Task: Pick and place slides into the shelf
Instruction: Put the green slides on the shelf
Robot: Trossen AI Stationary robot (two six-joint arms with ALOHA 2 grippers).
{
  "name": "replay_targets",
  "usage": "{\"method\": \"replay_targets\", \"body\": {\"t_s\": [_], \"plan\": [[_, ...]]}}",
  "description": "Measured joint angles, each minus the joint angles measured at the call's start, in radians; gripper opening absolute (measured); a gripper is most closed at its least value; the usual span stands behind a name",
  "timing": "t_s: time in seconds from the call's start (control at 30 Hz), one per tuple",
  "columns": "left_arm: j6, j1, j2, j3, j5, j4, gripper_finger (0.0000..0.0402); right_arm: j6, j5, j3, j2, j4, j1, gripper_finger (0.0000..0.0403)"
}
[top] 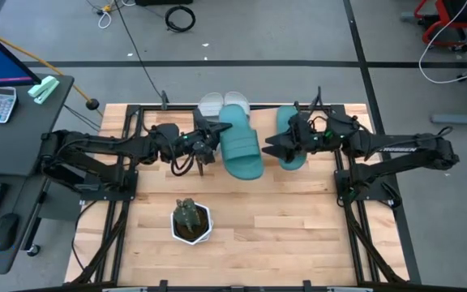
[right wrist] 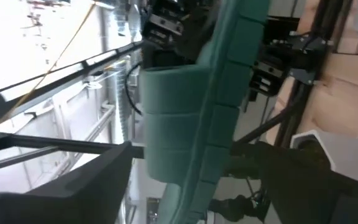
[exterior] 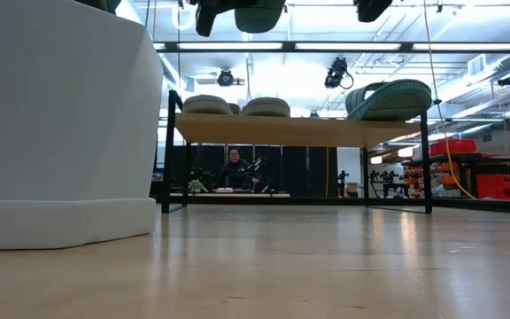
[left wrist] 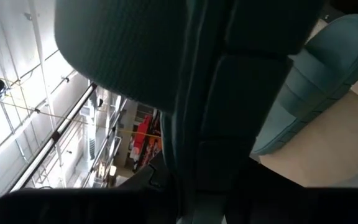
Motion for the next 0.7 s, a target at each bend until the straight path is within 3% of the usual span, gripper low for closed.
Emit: {"method": "replay_targets", "body": {"t_s": [0.17, 0.47, 0.6, 0.7], "plan": [[-0.022, 0.000, 0.000, 0.000, 0.000, -0.002, 0.0086, 0.023, -0.017, 0.017, 0.048, 0.032, -0.001, 0.0372], [-0.059, -0.005, 0.026, 0.003, 0.000, 0.023, 0.0086, -0.046, -0.105, 0.222, 0.212, -0.002, -0.012, 0.0375], [-0.060, -0.015, 0.027, 0.003, 0.001, 0.021, 0.0086, -0.115, -0.142, 0.310, 0.275, -0.134, -0.015, 0.0369], [-0.078, -0.018, 0.029, 0.002, -0.005, 0.016, 0.0087, -0.164, -0.147, 0.349, 0.307, -0.182, -0.015, 0.0342]]}}
